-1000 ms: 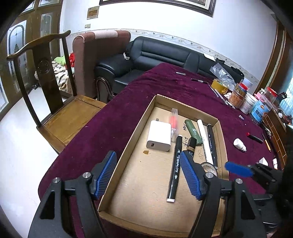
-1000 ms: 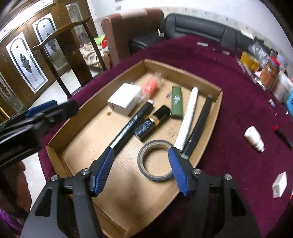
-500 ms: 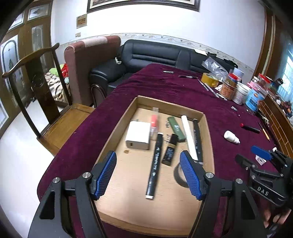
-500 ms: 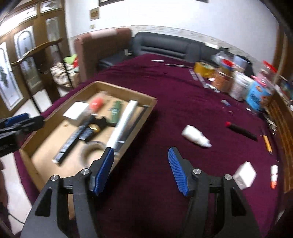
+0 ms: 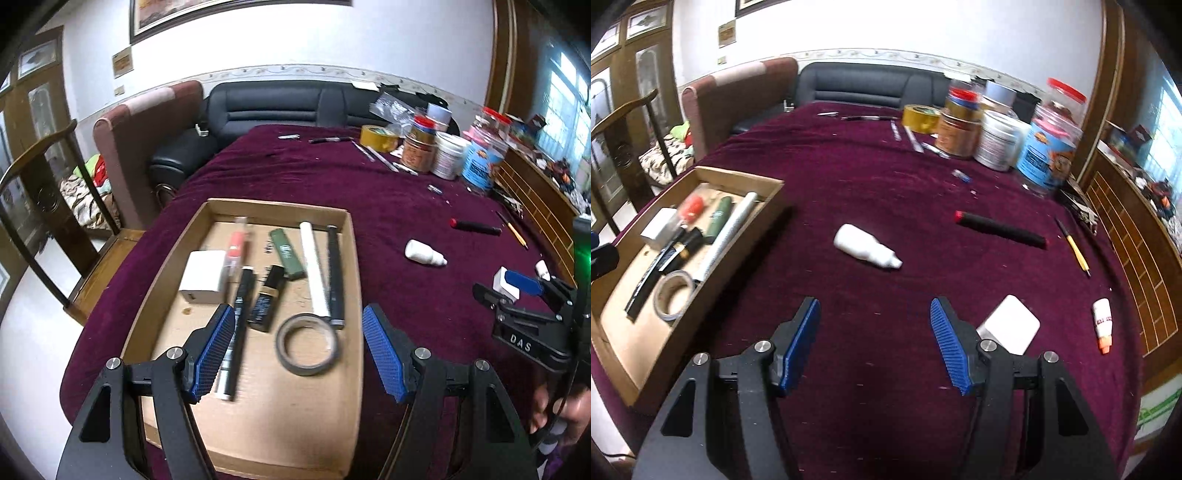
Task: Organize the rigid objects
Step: 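Reach the left tool to the white charger on the table and grasp it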
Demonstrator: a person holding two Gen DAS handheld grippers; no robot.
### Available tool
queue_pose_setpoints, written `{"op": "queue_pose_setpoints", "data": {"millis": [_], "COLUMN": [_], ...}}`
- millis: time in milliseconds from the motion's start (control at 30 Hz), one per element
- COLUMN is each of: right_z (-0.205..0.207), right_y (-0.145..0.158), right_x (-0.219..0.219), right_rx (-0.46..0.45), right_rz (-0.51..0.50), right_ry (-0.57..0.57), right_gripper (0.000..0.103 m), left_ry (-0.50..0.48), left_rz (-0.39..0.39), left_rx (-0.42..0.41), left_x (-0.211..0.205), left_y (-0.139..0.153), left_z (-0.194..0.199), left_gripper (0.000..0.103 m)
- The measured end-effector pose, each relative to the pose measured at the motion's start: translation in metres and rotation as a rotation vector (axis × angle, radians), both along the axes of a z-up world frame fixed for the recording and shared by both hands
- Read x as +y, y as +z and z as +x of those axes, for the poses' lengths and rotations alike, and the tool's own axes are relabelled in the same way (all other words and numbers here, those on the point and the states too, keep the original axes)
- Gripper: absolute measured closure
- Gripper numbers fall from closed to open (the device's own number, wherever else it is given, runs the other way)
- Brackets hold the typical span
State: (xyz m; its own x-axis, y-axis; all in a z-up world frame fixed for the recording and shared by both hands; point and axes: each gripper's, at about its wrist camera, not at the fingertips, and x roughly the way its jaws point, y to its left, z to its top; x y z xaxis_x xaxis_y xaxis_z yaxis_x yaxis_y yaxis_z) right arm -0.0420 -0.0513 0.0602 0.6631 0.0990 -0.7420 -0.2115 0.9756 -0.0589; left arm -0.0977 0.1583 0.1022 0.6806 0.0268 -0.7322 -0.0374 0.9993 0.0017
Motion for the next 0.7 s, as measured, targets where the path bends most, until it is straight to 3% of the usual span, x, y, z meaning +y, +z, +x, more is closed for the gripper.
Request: {"op": "queue_pose_setpoints", "data": {"millis": [333, 467, 700], "right_z": [0.012, 0.030, 0.046], "right_y": [-0.001, 0.014, 0.013], "right_x": [-0.042, -0.086, -0.208], "right_rx": [-0.008, -0.055, -0.080], "right_rz": [-0.005, -0.012, 0.208], "right_ry": [-0.056, -0.151, -0.402], "right_gripper": [0.042, 0.038, 0.035], "left_ry": [-0.081, -0.137, -0.239], "left_rz": [0.024, 0.038, 0.018], "left_rx": [0.049, 0.070, 0.156], "left_x": [-0.050, -0.075, -0.130], "left_y": [-0.003, -0.005, -0.020], "left_z": [0.014, 0.022, 0.052], "left_gripper": [0.037, 0.037, 0.037]}}
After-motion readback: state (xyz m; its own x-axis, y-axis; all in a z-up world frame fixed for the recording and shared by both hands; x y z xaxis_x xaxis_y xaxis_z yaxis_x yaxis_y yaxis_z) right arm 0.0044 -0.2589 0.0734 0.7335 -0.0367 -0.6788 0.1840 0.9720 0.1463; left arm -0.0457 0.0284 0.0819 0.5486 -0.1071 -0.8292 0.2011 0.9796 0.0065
